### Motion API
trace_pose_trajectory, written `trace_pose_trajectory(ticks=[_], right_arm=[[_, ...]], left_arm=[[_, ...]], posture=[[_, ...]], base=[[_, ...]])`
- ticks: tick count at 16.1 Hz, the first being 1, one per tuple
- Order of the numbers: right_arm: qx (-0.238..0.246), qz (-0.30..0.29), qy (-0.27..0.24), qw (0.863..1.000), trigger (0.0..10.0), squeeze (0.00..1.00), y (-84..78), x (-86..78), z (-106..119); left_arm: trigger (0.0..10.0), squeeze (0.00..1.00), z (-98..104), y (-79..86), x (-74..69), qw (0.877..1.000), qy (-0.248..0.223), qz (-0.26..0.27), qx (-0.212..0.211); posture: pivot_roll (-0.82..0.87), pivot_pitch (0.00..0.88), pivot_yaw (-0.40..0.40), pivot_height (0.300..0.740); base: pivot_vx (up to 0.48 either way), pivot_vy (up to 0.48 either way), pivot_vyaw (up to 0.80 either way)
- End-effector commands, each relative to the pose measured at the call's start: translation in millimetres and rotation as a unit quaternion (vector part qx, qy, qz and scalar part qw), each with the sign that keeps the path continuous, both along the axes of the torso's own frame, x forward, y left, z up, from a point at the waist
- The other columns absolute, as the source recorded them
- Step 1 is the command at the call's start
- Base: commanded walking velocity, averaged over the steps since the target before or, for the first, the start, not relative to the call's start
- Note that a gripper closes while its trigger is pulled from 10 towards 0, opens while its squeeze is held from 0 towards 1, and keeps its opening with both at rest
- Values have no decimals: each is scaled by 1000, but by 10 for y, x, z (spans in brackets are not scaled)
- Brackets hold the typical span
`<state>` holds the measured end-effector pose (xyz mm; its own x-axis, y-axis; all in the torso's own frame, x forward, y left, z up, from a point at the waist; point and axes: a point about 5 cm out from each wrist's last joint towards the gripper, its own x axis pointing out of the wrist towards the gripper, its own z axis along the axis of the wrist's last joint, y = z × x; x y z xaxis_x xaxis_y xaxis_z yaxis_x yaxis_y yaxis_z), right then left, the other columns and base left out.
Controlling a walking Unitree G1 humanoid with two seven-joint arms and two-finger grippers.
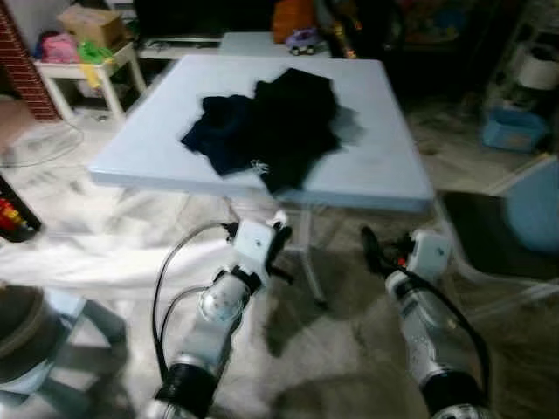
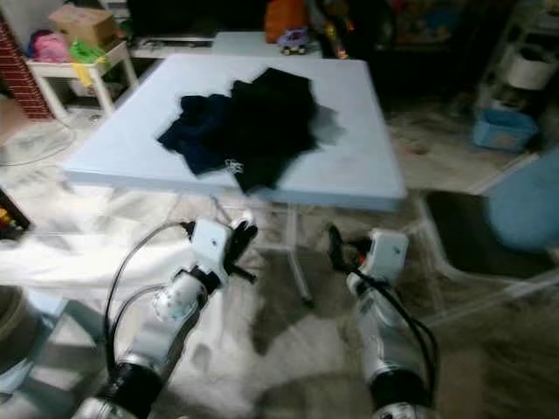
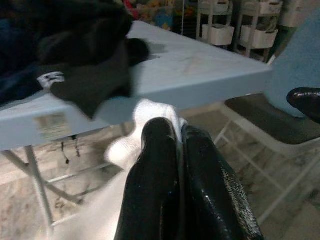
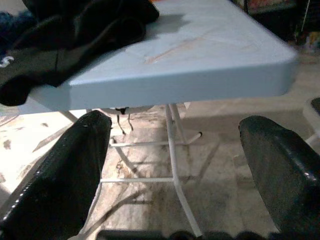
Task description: Hang hanger
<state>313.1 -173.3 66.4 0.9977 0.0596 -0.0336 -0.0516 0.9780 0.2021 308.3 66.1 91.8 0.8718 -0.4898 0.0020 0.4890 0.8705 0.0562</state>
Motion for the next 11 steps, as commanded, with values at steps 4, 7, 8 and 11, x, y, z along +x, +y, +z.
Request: trace_pose_trajectory(ticks=[4, 7, 8, 11], right_arm=[[-1, 15, -5, 1000, 10000, 0, 92, 33, 39], [-3, 19, -1, 1000, 10000, 0, 110, 33, 29], [-3, 19, 0, 1000, 10000, 0, 113, 28, 20], [-1, 22, 8, 1000, 10000, 0, 117, 27, -2]], left_arm=[[10000, 0, 47, 88, 28, 1000, -8, 24, -8], [10000, 0, -68, 187, 39, 997, 38, 55, -28], [10000, 0, -96, 216, 33, 997, 45, 61, -30], [10000, 0, -170, 265, 11, 994, 72, 63, -45]], posture=[[-39, 100, -15, 740], [-33, 109, -20, 740], [-31, 111, -23, 740], [-30, 111, -23, 740]], base=[[0, 0, 0], [0, 0, 0], [0, 0, 0], [0, 112, -352]])
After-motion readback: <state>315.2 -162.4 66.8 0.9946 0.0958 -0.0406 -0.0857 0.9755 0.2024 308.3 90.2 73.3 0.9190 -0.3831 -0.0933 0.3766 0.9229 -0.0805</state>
